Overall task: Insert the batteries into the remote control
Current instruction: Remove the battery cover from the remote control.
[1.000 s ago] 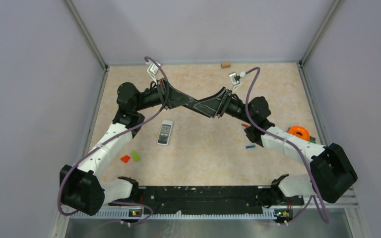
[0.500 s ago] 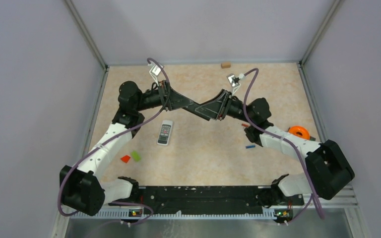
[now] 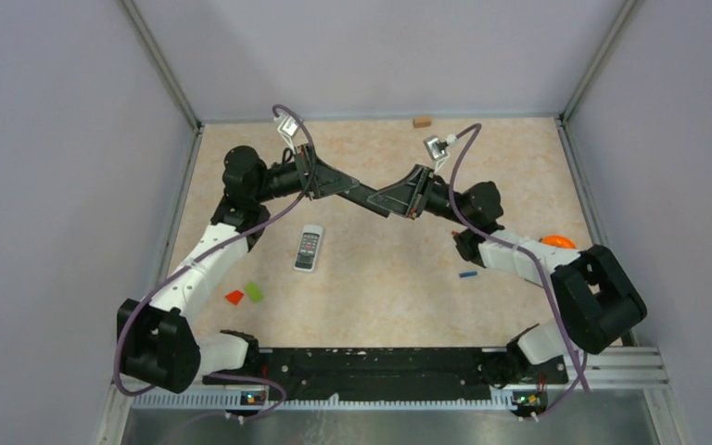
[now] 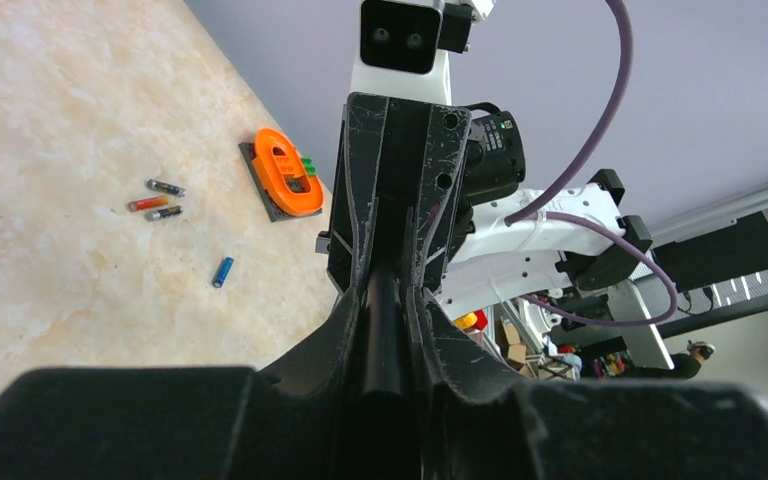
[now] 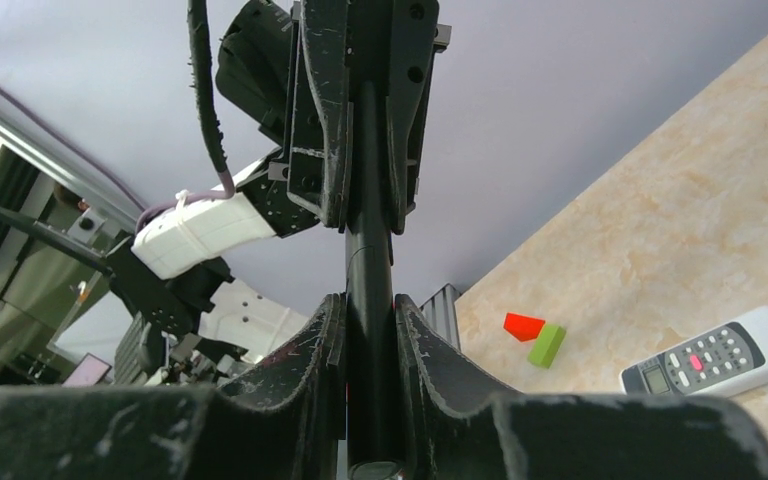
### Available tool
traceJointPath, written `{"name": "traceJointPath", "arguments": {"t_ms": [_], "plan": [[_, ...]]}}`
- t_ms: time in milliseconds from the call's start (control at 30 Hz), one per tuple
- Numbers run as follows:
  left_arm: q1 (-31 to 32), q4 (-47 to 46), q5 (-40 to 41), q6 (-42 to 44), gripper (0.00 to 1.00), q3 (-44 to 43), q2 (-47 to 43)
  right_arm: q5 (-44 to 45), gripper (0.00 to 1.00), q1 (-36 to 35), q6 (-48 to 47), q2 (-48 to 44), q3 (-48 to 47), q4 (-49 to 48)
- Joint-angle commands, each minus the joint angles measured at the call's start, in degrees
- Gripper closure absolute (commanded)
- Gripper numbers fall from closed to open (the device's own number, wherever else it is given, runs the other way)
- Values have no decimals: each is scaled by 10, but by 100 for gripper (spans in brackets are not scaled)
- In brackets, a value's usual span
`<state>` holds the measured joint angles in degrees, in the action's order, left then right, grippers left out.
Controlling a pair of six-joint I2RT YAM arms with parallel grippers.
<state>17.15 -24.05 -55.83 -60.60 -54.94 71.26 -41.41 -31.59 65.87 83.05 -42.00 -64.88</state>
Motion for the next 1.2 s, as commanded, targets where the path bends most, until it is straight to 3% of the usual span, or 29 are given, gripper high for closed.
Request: {"name": "traceJointPath", "arguments": {"t_ms": [0, 233, 500, 533, 667, 767, 967, 1067, 1167], "plan": [[-8, -98, -4, -41, 100, -31, -21, 22, 86, 30, -8, 34, 23, 26], [-32, -103, -33, -56, 100, -44, -7, -63, 94, 66, -6, 63, 32, -65], [-41, -61, -37, -25, 100, -62, -6, -97, 94, 79, -10, 84, -1, -44], [-41, -56, -32, -22, 100, -62, -4, -90, 92, 79, -7, 84, -2, -41], [-41, -60, -16, -20, 100, -53, 5, -44, 66, 79, 28, 79, -3, -44], [-41, -44, -2, -7, 100, -48, 15, -34, 60, 79, 44, 77, -10, -66], [-41, 3, 14, 15, 100, -43, 36, -1, 30, 80, 0, 41, -7, 36], [-42, 20, 27, 24, 100, -39, 40, 18, 22, 79, -24, 15, -8, 92], [-41, 20, 29, 17, 100, -35, 44, 32, 21, 73, -40, 2, -15, 149]]}}
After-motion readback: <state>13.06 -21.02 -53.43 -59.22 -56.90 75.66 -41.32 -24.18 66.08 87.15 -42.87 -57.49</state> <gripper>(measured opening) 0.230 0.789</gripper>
